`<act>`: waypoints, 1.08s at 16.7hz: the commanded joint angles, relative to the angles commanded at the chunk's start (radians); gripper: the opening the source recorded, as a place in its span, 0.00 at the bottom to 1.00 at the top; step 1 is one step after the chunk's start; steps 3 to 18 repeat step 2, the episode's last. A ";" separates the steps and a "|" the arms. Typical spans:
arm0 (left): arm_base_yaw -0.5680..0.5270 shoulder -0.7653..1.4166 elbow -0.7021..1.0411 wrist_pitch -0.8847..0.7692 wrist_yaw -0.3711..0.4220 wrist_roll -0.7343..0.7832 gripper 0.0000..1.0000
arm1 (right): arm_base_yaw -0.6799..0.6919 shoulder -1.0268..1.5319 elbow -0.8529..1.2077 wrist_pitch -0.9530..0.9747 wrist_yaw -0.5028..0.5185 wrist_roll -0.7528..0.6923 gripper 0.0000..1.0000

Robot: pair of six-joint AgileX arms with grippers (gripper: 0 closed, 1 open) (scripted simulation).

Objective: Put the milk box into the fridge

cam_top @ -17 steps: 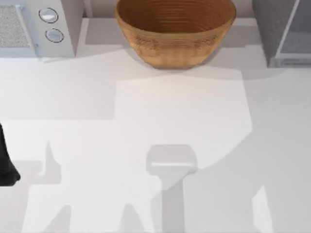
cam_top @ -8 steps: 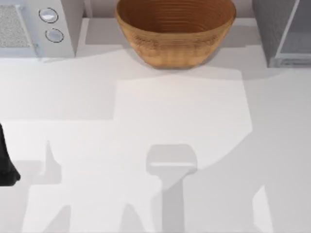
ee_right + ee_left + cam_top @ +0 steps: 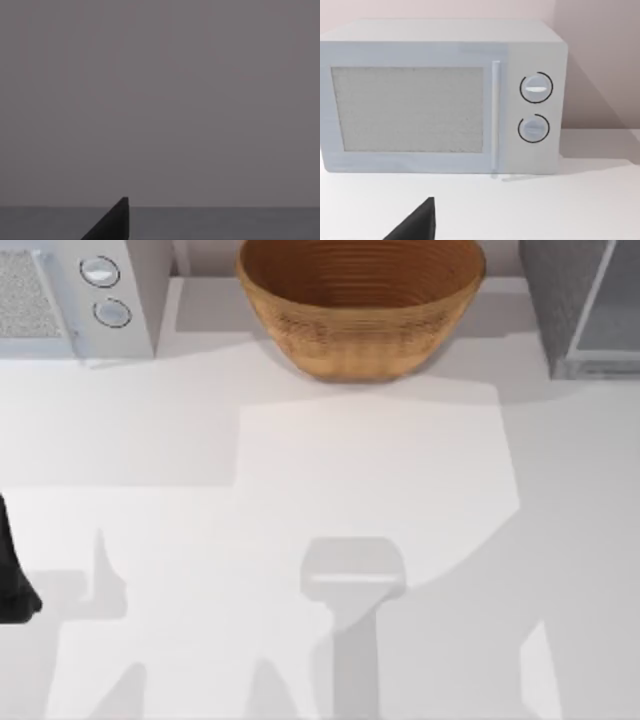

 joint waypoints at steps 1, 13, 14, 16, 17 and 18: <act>0.000 0.000 0.000 0.000 0.000 0.000 1.00 | 0.000 0.000 0.000 0.000 0.000 0.000 1.00; 0.000 0.000 0.000 0.000 0.000 0.000 1.00 | 0.000 0.000 0.000 0.000 0.000 0.000 1.00; 0.000 0.000 0.000 0.000 0.000 0.000 1.00 | 0.000 0.000 0.000 0.000 0.000 0.000 1.00; 0.000 0.000 0.000 0.000 0.000 0.000 1.00 | 0.000 0.000 0.000 0.000 0.000 0.000 1.00; 0.000 0.000 0.000 0.000 0.000 0.000 1.00 | 0.000 0.000 0.000 0.000 0.000 0.000 1.00; 0.000 0.000 0.000 0.000 0.000 0.000 1.00 | 0.000 0.000 0.000 0.000 0.000 0.000 1.00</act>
